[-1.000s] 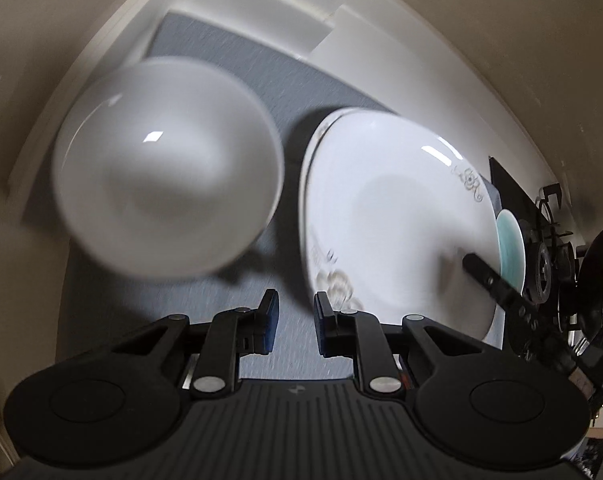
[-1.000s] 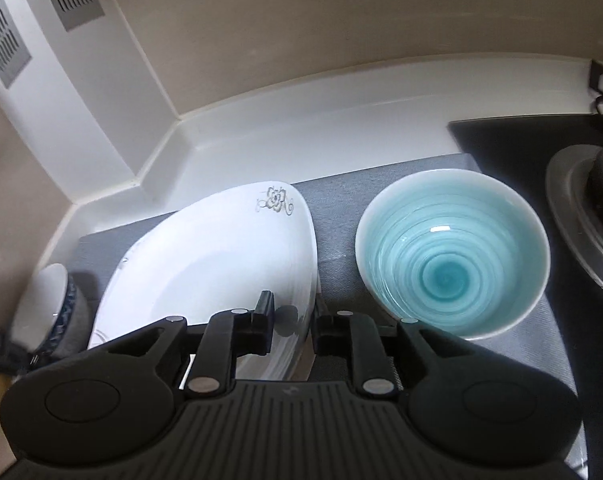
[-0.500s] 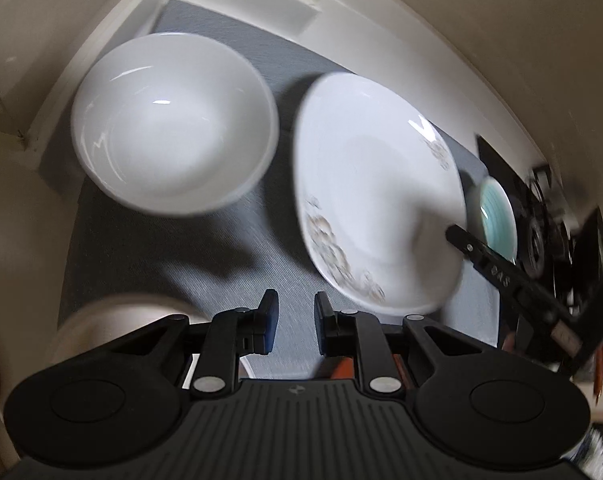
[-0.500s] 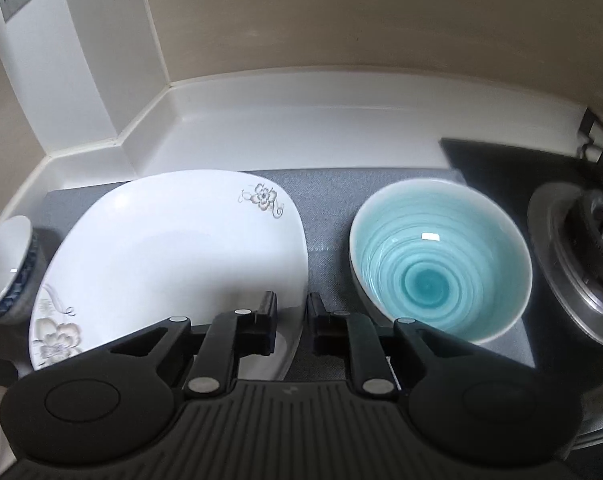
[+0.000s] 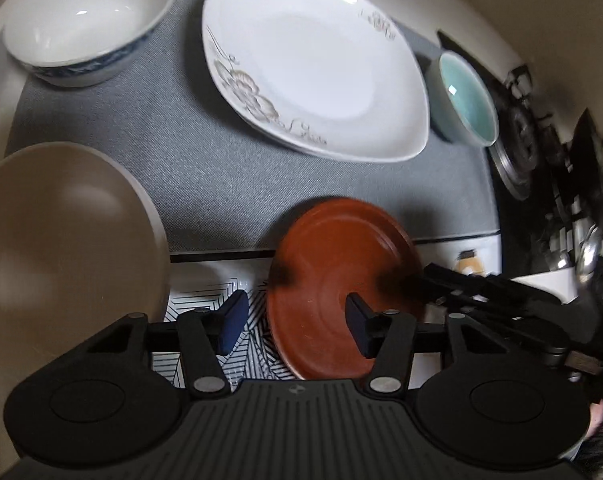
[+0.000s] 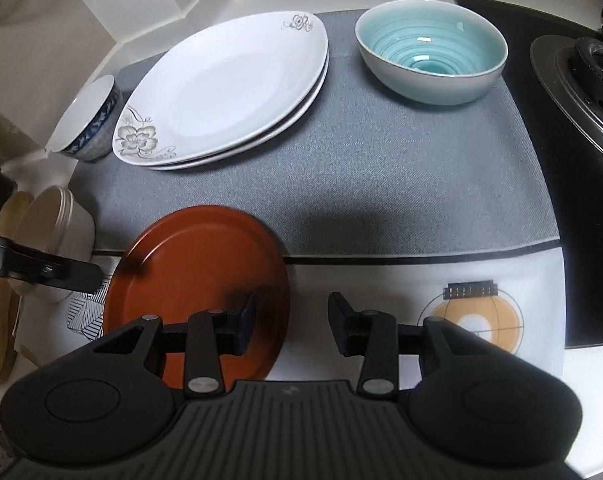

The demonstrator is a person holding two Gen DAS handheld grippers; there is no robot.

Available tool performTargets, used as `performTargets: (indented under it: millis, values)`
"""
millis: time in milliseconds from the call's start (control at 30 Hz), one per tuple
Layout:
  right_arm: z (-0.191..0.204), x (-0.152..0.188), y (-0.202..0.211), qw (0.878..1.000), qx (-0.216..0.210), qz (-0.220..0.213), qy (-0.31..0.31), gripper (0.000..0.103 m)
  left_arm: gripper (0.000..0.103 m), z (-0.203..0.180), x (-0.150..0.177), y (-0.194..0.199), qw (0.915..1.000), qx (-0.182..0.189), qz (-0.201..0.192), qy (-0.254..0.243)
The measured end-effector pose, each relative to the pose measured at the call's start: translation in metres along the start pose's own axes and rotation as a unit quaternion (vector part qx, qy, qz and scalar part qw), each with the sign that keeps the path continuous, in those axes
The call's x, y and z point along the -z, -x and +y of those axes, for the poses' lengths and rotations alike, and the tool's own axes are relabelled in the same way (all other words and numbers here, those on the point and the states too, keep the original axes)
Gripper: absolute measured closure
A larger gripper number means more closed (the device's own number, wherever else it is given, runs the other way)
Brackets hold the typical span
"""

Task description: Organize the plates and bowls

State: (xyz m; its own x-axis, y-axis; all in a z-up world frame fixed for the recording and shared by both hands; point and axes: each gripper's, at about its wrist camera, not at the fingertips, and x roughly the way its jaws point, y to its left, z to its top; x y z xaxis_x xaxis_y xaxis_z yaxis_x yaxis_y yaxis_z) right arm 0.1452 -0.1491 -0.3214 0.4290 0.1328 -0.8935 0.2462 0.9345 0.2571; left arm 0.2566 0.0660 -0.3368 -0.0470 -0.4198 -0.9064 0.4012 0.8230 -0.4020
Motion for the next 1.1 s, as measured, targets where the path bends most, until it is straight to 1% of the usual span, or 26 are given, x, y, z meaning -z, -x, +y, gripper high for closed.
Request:
performTargets:
  millis: [33, 67, 100, 133, 200, 233, 300, 333, 400, 467, 500, 533, 567, 600, 733, 800, 900, 1000, 1100]
  values:
    - [0.002, 0.0, -0.001, 1.0, 0.009, 0.002, 0.009, 0.093, 0.06, -0.003, -0.001, -0.005, 0.9999, -0.011, 0.004, -0.01]
    - [0.003, 0.001, 0.0, 1.0, 0.016, -0.002, 0.016, 0.097, 0.073, -0.007, -0.002, -0.011, 0.9994, -0.022, 0.011, -0.025]
    - [0.003, 0.001, 0.001, 1.0, 0.014, -0.006, 0.018, 0.097, 0.085, -0.008, -0.004, -0.018, 0.9985, -0.036, 0.022, -0.035]
    - [0.003, 0.001, 0.001, 1.0, 0.007, -0.007, 0.015, 0.097, 0.086, -0.007, -0.005, -0.025, 0.998, -0.042, 0.03, -0.036]
    - [0.004, 0.001, 0.004, 1.0, 0.003, -0.004, 0.01, 0.097, 0.093, -0.006, -0.01, -0.029, 0.9983, -0.037, 0.037, -0.027]
    - [0.004, 0.002, 0.009, 1.0, 0.001, -0.005, 0.011, 0.096, 0.094, -0.007, -0.011, -0.029, 0.9982, -0.037, 0.038, -0.029]
    - [0.006, 0.003, 0.014, 1.0, -0.001, -0.003, 0.02, 0.094, 0.095, -0.009, -0.01, -0.031, 0.9977, -0.044, 0.037, -0.035]
    - [0.004, 0.003, 0.01, 1.0, -0.001, 0.004, 0.024, 0.086, 0.095, -0.008, -0.01, -0.033, 0.9979, -0.043, 0.037, -0.033]
    - [0.005, 0.008, 0.008, 0.999, 0.008, 0.009, 0.03, 0.073, 0.094, -0.006, -0.01, -0.033, 0.9983, -0.038, 0.033, -0.027]
    - [0.005, 0.012, 0.006, 1.0, 0.01, 0.0, 0.03, 0.072, 0.094, -0.004, -0.011, -0.033, 0.9986, -0.036, 0.035, -0.017]
    - [0.005, 0.012, 0.006, 1.0, 0.011, -0.003, 0.028, 0.073, 0.094, -0.004, -0.012, -0.033, 0.9984, -0.038, 0.039, -0.014]
    - [0.004, 0.013, 0.007, 1.0, 0.01, -0.005, 0.024, 0.076, 0.094, -0.004, -0.014, -0.034, 0.9983, -0.04, 0.042, -0.01]
    - [0.004, 0.012, 0.007, 1.0, 0.005, -0.005, 0.019, 0.082, 0.094, -0.004, -0.011, -0.031, 0.998, -0.044, 0.045, -0.009]
    - [0.003, 0.012, 0.006, 1.0, 0.002, -0.003, 0.014, 0.093, 0.095, -0.008, -0.01, -0.03, 0.9976, -0.049, 0.047, -0.013]
    - [0.008, 0.012, 0.012, 1.0, 0.009, -0.008, 0.028, 0.094, 0.095, -0.023, -0.006, -0.024, 0.9955, -0.077, 0.043, -0.035]
    - [0.008, 0.011, 0.019, 1.0, 0.004, -0.013, 0.026, 0.094, 0.095, -0.029, -0.005, -0.018, 0.995, -0.083, 0.035, -0.043]
    - [0.007, 0.008, 0.031, 1.0, -0.007, -0.025, 0.018, 0.094, 0.095, -0.032, -0.004, -0.003, 0.9953, -0.081, 0.027, -0.046]
    - [0.011, 0.001, 0.044, 0.999, -0.012, -0.039, 0.014, 0.096, 0.095, -0.031, -0.003, 0.01, 0.996, -0.078, 0.019, -0.038]
    - [0.024, -0.004, 0.053, 0.998, 0.018, -0.048, 0.045, 0.096, 0.095, -0.029, -0.003, 0.022, 0.9973, -0.064, 0.017, -0.03]
